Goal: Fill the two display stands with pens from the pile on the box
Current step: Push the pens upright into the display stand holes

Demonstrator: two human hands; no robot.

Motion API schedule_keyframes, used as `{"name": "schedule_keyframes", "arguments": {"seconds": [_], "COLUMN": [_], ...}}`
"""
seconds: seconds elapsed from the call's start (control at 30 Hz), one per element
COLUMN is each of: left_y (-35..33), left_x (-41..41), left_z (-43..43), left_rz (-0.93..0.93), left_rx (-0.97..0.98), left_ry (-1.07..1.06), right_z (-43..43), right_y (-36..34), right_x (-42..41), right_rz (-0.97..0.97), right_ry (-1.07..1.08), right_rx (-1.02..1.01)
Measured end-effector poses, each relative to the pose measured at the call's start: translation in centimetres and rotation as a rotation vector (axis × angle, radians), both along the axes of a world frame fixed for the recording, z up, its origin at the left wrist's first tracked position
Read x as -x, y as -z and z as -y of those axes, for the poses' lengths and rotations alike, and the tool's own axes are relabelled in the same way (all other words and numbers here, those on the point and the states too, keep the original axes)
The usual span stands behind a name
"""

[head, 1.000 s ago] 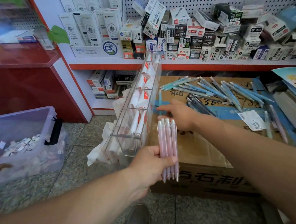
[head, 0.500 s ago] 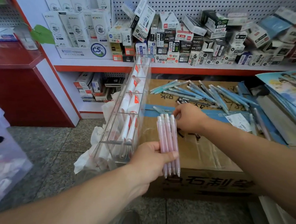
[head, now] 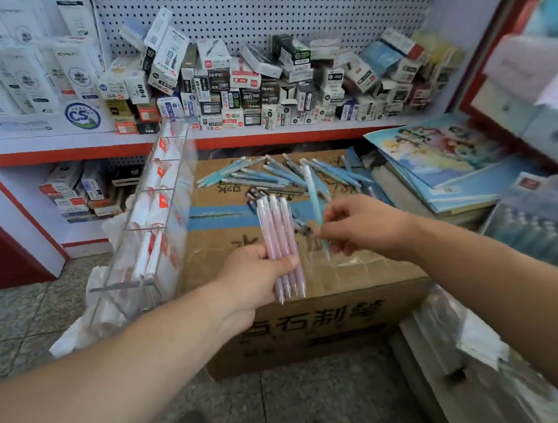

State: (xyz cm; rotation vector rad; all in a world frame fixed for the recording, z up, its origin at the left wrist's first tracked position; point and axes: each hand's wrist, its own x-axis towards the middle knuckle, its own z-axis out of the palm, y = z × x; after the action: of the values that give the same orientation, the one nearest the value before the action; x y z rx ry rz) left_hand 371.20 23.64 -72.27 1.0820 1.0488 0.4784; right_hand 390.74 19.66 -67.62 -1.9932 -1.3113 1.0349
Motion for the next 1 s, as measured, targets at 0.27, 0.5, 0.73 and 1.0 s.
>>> {"name": "schedule_keyframes", "arguments": {"seconds": [0.27,0.5,0.73,1.0], "left_y": [-1.9,-1.7,0.4,2.4], "left_x": [-9.4,-16.6,-20.9,-22.8], "left_z": [6.2,10.6,10.5,9.5], "left_rz": [0.052,0.046,0.006,-0.039], "left_rx": [0.023,-0.053,-0.179,-0.285], "left_ry": [0.300,0.472,0.482,0.525], "right_z": [12.3,21.4,22.2,17.7], "right_y": [-1.6,-1.4,0.5,4.0], "right_x": [-6.4,-14.2,-18.3,-19.3], "right_rz": [-0.126,-0.001,-0.083,0.132], "right_ry": [0.237,0.651,0.881,0.771], "right_rx": [-0.069,-0.182,-0.330,-0.227]}}
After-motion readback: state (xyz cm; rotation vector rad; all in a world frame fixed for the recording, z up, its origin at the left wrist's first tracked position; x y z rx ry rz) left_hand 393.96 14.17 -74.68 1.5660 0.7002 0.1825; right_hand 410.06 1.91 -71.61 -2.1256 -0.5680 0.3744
